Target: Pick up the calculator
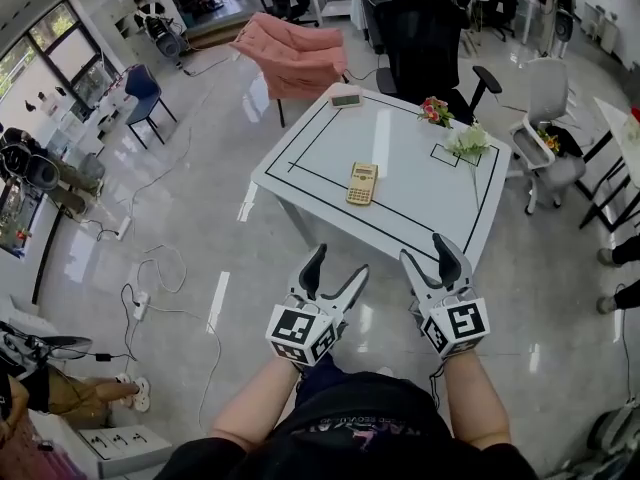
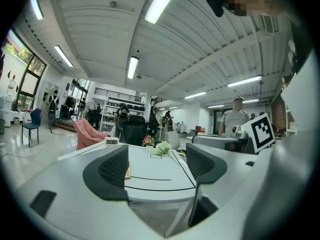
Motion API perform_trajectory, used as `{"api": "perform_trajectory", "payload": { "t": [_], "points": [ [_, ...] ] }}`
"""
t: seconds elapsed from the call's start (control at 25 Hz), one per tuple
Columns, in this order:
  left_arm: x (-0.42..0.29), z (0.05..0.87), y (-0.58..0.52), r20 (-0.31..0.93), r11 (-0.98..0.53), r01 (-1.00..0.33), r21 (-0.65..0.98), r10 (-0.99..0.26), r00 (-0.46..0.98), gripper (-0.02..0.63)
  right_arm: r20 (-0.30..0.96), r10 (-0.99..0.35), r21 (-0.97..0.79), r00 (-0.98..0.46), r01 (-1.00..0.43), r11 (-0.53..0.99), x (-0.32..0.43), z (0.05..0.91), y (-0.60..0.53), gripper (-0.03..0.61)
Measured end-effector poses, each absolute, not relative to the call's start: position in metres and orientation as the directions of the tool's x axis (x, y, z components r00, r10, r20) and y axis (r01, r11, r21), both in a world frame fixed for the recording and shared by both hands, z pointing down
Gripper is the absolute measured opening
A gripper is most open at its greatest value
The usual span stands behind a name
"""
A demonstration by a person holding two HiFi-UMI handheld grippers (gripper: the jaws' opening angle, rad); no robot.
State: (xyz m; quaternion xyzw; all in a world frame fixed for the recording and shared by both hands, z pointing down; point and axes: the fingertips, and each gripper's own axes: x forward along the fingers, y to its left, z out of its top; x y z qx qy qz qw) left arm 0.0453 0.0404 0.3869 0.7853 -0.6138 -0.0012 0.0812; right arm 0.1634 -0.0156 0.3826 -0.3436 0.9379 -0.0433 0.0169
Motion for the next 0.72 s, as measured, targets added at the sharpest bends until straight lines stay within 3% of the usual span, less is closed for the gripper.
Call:
{"api": "perform_trajectory", "payload": {
  "t": [0.72],
  "points": [
    [-0.093,0.403,-0.071,0.128,-0.392,-0.888,0.24,-0.894,0.429,0.348,0.152,-0.78,-0.11,-0.607,-0.795,0.597,0.036,0.409,-0.114,0.278]
  ]
}}
